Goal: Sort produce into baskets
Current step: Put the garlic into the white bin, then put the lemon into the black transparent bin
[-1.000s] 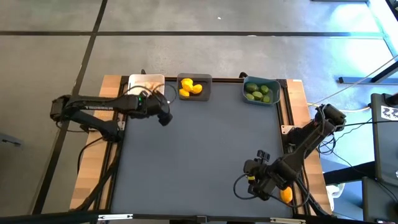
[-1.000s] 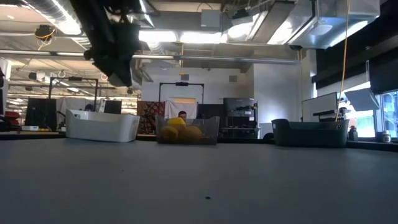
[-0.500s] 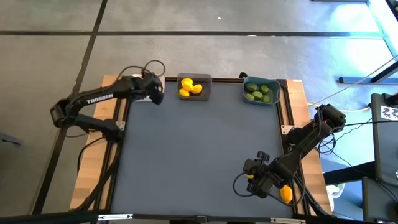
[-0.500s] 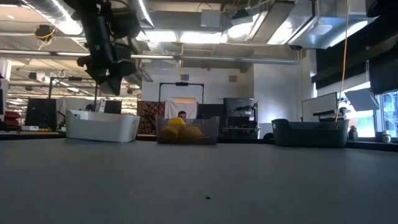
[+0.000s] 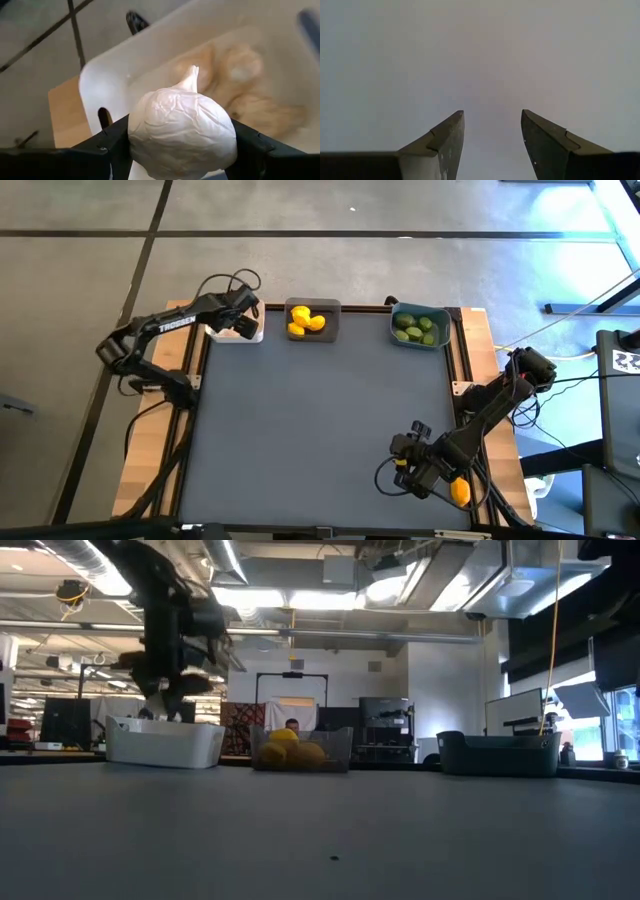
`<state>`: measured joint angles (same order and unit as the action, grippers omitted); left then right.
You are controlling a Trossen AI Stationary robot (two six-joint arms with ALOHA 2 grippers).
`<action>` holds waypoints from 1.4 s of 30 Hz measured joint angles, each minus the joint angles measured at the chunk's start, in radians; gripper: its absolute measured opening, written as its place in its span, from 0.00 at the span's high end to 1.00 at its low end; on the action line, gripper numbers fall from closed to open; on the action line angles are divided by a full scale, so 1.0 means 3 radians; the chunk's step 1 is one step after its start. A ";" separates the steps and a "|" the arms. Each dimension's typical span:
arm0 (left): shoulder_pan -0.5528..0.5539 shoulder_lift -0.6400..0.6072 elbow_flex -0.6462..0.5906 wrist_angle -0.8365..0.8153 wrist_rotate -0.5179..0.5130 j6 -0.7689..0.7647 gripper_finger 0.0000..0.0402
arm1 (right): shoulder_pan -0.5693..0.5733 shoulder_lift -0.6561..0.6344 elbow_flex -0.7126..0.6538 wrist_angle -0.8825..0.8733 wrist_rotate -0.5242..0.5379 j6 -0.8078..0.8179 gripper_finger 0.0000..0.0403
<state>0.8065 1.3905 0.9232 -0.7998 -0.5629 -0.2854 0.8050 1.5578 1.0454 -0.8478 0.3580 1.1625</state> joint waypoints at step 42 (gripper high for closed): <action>-0.1529 -0.0338 -0.0001 -0.0316 0.0017 -0.0369 0.21 | 0.0013 0.0112 0.0000 -0.0255 -0.1457 0.0551 0.29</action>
<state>0.3479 1.2892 0.9230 -0.8944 -0.5579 -0.3962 0.8088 1.5914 1.0454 -0.9242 -0.0790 1.3279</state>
